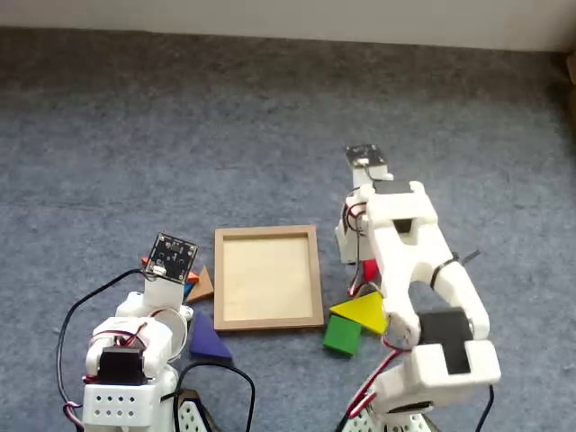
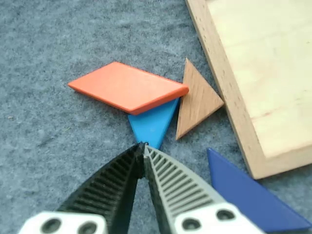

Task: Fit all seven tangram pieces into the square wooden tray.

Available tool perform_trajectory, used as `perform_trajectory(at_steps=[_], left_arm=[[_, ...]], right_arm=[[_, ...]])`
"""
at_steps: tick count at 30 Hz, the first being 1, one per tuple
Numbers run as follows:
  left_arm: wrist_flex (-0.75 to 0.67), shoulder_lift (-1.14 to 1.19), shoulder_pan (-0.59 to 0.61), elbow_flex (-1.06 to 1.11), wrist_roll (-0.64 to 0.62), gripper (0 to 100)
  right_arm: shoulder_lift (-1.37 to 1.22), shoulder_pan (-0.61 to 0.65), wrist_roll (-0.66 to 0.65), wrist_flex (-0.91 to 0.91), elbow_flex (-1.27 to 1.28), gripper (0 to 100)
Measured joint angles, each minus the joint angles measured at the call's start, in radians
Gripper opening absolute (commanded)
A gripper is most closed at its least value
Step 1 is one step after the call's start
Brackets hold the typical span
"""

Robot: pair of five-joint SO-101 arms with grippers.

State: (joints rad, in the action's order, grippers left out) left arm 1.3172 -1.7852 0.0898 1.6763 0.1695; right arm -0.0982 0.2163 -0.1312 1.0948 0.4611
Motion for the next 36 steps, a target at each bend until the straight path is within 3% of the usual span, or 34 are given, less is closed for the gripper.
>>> perform_trajectory(at_steps=[3,9,17,23,28,34,36], left_arm=[[0.0,0.0,0.0,0.0,0.0,1],[0.0,0.0,0.0,0.0,0.0,1],[0.0,0.0,0.0,0.0,0.0,1],[0.0,0.0,0.0,0.0,0.0,1],[0.0,0.0,0.0,0.0,0.0,1],[0.0,0.0,0.0,0.0,0.0,1],[0.0,0.0,0.0,0.0,0.0,1]], right_arm=[[-0.095,-0.005,-0.002,-0.006,-0.058,37.5],[-0.19,-0.005,-0.04,0.025,-0.157,13.7],[-0.164,-0.025,-0.081,0.034,-0.196,12.3],[-0.017,-0.014,-0.127,-0.012,-0.08,10.1],[0.115,-0.008,-0.141,-0.072,0.049,11.1],[0.18,-0.008,-0.141,-0.095,0.058,32.6],[0.18,-0.008,-0.141,-0.107,0.054,35.7]])
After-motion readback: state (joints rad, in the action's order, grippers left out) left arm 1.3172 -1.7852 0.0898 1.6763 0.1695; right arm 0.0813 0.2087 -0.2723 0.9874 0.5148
